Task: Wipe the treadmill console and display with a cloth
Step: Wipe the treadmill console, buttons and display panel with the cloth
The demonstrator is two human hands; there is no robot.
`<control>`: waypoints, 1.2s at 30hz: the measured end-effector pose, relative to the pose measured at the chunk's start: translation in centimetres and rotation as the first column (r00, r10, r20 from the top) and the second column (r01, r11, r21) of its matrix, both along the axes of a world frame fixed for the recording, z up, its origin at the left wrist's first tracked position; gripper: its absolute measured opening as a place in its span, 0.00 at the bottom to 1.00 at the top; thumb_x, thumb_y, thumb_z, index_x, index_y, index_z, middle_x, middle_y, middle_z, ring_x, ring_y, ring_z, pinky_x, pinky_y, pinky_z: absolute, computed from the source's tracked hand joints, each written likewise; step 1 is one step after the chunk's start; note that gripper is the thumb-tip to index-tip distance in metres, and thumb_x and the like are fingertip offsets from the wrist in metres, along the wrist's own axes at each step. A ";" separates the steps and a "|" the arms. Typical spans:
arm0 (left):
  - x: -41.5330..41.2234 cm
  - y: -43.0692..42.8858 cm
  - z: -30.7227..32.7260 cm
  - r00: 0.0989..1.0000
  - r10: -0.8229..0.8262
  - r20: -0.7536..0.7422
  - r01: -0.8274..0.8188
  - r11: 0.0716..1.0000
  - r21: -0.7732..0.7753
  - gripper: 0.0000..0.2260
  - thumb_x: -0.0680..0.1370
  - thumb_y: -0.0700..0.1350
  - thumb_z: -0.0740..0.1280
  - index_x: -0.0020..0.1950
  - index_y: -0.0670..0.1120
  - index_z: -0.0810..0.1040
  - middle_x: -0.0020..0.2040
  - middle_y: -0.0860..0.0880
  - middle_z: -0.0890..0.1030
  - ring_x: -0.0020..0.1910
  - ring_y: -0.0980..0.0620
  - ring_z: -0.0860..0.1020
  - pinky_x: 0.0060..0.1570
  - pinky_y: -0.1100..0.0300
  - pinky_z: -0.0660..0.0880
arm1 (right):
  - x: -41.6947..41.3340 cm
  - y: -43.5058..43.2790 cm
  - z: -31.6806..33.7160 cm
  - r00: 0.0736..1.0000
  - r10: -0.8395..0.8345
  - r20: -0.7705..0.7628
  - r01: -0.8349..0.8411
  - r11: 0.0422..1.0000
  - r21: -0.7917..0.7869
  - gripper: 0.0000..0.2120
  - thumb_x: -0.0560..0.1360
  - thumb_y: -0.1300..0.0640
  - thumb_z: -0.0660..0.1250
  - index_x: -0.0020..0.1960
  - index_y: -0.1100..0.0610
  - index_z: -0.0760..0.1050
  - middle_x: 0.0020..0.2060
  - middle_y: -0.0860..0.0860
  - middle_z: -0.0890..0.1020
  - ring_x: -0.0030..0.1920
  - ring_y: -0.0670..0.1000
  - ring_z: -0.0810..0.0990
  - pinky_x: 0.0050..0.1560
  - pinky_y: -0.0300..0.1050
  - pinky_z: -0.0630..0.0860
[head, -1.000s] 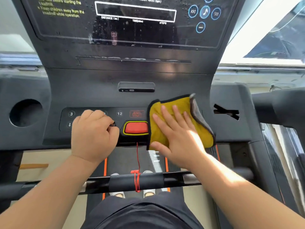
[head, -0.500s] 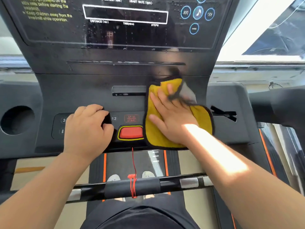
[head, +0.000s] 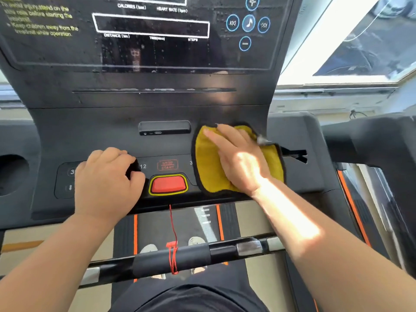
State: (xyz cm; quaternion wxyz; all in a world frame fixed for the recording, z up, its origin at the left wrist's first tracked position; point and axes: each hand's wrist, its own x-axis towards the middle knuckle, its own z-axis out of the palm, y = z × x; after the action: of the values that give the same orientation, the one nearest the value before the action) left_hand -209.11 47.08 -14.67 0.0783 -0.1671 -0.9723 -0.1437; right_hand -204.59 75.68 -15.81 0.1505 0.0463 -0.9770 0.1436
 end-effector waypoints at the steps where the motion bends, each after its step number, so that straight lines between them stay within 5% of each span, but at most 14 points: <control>1: 0.0 0.1 0.0 1.000 0.006 -0.003 -0.006 1.000 -0.005 0.15 0.70 0.46 0.62 0.46 0.40 0.85 0.46 0.42 0.83 0.44 0.36 0.77 0.39 0.45 0.75 | 0.2 0.6 0.2 1.000 -0.007 0.002 0.007 1.000 -0.022 0.25 0.79 0.59 0.71 0.75 0.51 0.73 0.73 0.58 0.74 0.70 0.64 0.73 0.65 0.67 0.75; 2: 0.0 0.2 0.1 1.000 0.013 -0.003 -0.013 1.000 -0.012 0.15 0.70 0.46 0.62 0.46 0.40 0.84 0.45 0.42 0.83 0.43 0.36 0.77 0.39 0.46 0.74 | 0.2 1.2 0.5 0.998 -0.066 0.011 0.066 0.998 0.004 0.27 0.79 0.49 0.71 0.76 0.49 0.71 0.76 0.57 0.70 0.75 0.64 0.68 0.70 0.69 0.70; 5: 0.1 0.4 0.2 1.000 0.022 -0.011 -0.022 1.000 -0.021 0.15 0.69 0.47 0.63 0.46 0.40 0.84 0.44 0.42 0.82 0.43 0.37 0.77 0.39 0.47 0.74 | 0.3 2.8 1.3 0.905 -0.377 0.197 0.330 0.914 0.236 0.52 0.67 0.18 0.59 0.83 0.43 0.55 0.84 0.57 0.50 0.82 0.68 0.48 0.77 0.73 0.43; 7: 0.2 0.5 0.2 1.000 0.019 -0.013 -0.019 0.999 -0.030 0.15 0.70 0.47 0.63 0.46 0.40 0.84 0.44 0.42 0.82 0.43 0.37 0.76 0.39 0.47 0.73 | 0.0 2.8 1.2 0.796 -0.476 0.374 0.396 0.877 0.272 0.59 0.62 0.11 0.48 0.83 0.40 0.37 0.82 0.57 0.35 0.81 0.70 0.39 0.75 0.77 0.39; 11: 0.3 0.4 0.2 1.000 0.023 -0.006 -0.024 0.998 -0.051 0.16 0.70 0.49 0.62 0.46 0.40 0.83 0.44 0.42 0.82 0.43 0.37 0.76 0.39 0.47 0.72 | -1.4 0.0 0.7 0.769 -0.482 0.421 0.435 0.876 0.208 0.57 0.69 0.16 0.46 0.82 0.50 0.29 0.80 0.64 0.31 0.80 0.69 0.33 0.77 0.73 0.40; 14: 0.2 0.6 0.2 1.000 0.031 -0.006 -0.031 0.998 -0.057 0.15 0.70 0.49 0.63 0.46 0.40 0.83 0.44 0.42 0.81 0.44 0.37 0.76 0.40 0.46 0.73 | -0.7 -2.3 0.7 0.865 -0.451 0.218 0.429 0.892 0.142 0.46 0.78 0.27 0.52 0.85 0.51 0.41 0.82 0.63 0.38 0.81 0.67 0.36 0.78 0.73 0.39; 17: 0.2 0.7 0.2 0.999 0.040 0.002 -0.040 0.998 -0.056 0.15 0.70 0.49 0.63 0.45 0.41 0.83 0.44 0.43 0.81 0.44 0.37 0.76 0.40 0.46 0.74 | 2.0 -2.7 0.4 0.967 -0.247 0.059 0.244 0.968 0.054 0.35 0.80 0.37 0.60 0.83 0.44 0.55 0.84 0.59 0.47 0.83 0.65 0.45 0.78 0.73 0.44; 22: 0.1 0.4 0.1 1.000 0.030 -0.001 -0.030 0.998 -0.052 0.15 0.70 0.50 0.62 0.45 0.41 0.82 0.45 0.42 0.81 0.43 0.37 0.76 0.39 0.45 0.74 | 1.6 -0.9 0.0 0.857 -0.293 0.424 0.193 0.945 0.263 0.42 0.72 0.19 0.41 0.81 0.34 0.36 0.82 0.54 0.33 0.81 0.67 0.34 0.74 0.79 0.39; 27: 0.1 0.4 0.1 1.000 0.020 0.005 -0.019 0.997 -0.069 0.16 0.70 0.50 0.62 0.45 0.41 0.82 0.44 0.43 0.81 0.44 0.37 0.76 0.39 0.45 0.74 | -2.7 -1.3 0.4 0.867 -0.348 0.357 0.284 0.933 0.220 0.52 0.68 0.16 0.46 0.82 0.41 0.34 0.81 0.59 0.31 0.78 0.72 0.31 0.73 0.80 0.36; 32: 0.2 0.3 0.1 0.999 0.035 -0.008 -0.035 0.997 -0.071 0.14 0.70 0.48 0.63 0.45 0.41 0.82 0.44 0.43 0.81 0.44 0.37 0.76 0.41 0.45 0.72 | -1.3 -1.6 0.3 0.906 -0.144 0.398 0.009 0.947 0.321 0.46 0.74 0.20 0.42 0.83 0.43 0.36 0.82 0.51 0.33 0.80 0.67 0.30 0.75 0.78 0.42; 36: 0.1 0.6 0.3 0.999 0.046 0.002 -0.046 0.998 -0.050 0.13 0.69 0.47 0.64 0.45 0.41 0.83 0.44 0.44 0.81 0.45 0.37 0.76 0.42 0.45 0.72 | 1.8 1.1 0.2 0.831 -0.302 0.466 0.154 0.931 0.330 0.53 0.66 0.15 0.37 0.83 0.44 0.33 0.81 0.57 0.31 0.80 0.70 0.33 0.76 0.77 0.44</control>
State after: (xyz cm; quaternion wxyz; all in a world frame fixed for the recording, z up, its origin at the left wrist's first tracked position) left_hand -208.98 47.65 -14.36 0.0758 -0.1464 -0.9792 -0.1181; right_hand -202.78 76.73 -15.57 -0.1048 -0.0906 -0.9903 -0.0073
